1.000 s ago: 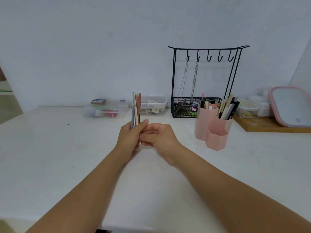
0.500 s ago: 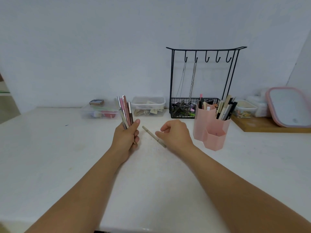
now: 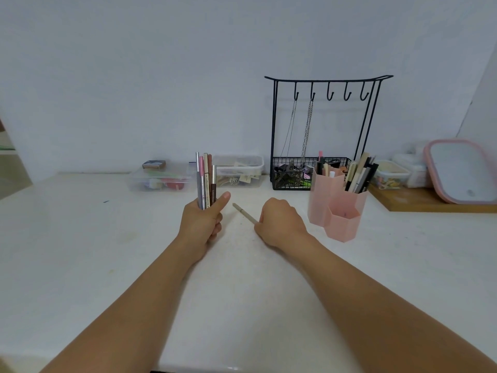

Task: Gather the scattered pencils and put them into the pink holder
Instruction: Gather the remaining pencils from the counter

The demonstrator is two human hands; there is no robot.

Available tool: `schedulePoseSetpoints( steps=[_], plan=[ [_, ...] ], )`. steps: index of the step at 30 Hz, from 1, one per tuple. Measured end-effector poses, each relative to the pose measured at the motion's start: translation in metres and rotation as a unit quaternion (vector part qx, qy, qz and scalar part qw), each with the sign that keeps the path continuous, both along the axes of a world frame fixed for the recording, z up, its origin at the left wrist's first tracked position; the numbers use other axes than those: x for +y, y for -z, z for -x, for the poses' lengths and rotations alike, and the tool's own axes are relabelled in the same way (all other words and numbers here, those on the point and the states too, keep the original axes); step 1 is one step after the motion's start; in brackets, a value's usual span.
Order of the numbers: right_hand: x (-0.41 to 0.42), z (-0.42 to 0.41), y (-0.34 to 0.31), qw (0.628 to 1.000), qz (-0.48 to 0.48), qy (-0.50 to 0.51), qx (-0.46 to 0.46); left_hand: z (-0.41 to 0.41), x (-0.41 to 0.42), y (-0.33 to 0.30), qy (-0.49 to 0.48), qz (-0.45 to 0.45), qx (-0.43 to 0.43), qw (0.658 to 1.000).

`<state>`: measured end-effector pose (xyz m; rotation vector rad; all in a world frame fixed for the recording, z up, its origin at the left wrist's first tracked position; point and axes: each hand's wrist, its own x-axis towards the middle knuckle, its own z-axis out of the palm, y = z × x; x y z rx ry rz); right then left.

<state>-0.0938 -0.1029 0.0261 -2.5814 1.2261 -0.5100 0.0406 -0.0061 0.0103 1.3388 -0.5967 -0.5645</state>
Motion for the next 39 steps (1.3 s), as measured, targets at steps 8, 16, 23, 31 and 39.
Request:
schedulePoseSetpoints(
  steps=[8, 16, 23, 31, 39],
  plan=[
    [-0.007, 0.002, 0.003, 0.999, -0.032, 0.026, 0.005, -0.002, -0.001, -0.003, -0.005, -0.027, 0.050, 0.998],
    [-0.007, -0.004, 0.003, 0.849, -0.373, -0.070, -0.367, 0.000, -0.001, -0.003, 0.025, -0.026, 0.025, 0.999],
    [0.010, -0.008, -0.011, 0.766, -0.430, -0.163, -0.450, 0.004, -0.001, -0.005, 0.050, -0.024, 0.006, 0.998],
    [0.026, -0.017, -0.007, 0.778, -0.415, -0.187, -0.433, 0.011, -0.001, -0.004, 0.080, 0.009, 0.044, 0.996],
    [0.030, -0.019, -0.001, 0.835, -0.321, -0.172, -0.412, 0.011, -0.002, -0.002, 0.074, 0.011, 0.027, 0.997]
  ],
)
